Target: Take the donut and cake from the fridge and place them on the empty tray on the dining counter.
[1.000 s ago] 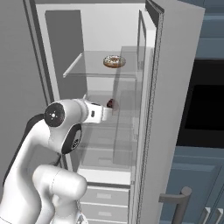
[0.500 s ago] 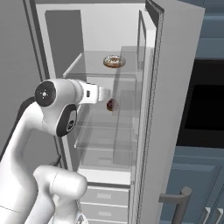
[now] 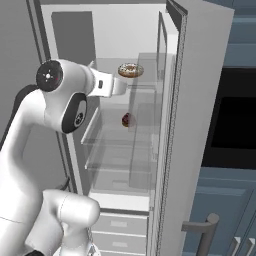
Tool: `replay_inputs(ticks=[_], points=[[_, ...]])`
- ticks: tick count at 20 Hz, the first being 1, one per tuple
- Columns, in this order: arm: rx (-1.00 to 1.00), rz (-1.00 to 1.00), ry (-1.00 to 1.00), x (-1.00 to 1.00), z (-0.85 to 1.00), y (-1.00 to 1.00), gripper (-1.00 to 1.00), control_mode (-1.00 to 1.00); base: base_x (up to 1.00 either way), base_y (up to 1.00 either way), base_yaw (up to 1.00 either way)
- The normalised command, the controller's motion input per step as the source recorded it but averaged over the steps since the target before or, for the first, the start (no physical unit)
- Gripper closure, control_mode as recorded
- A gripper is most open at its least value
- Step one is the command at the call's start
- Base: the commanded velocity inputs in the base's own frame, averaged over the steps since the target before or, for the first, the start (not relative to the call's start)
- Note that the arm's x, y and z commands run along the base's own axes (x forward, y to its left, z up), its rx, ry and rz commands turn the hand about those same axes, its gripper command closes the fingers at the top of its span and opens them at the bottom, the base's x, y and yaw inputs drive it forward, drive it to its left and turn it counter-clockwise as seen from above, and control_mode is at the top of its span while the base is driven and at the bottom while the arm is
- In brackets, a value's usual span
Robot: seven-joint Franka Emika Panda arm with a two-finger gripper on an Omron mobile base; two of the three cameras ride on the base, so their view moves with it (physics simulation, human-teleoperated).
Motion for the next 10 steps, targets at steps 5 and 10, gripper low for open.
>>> replay_inputs(ticks=[5,10], points=[[0.0,0.0,0.0,0.3,0.11,0.0,-1.0,-1.0,0.0,0.0,0.0],[0.0,0.01,0.0,0.45,0.04,0.0,-1.0,-1.0,0.0,0.0,0.0]])
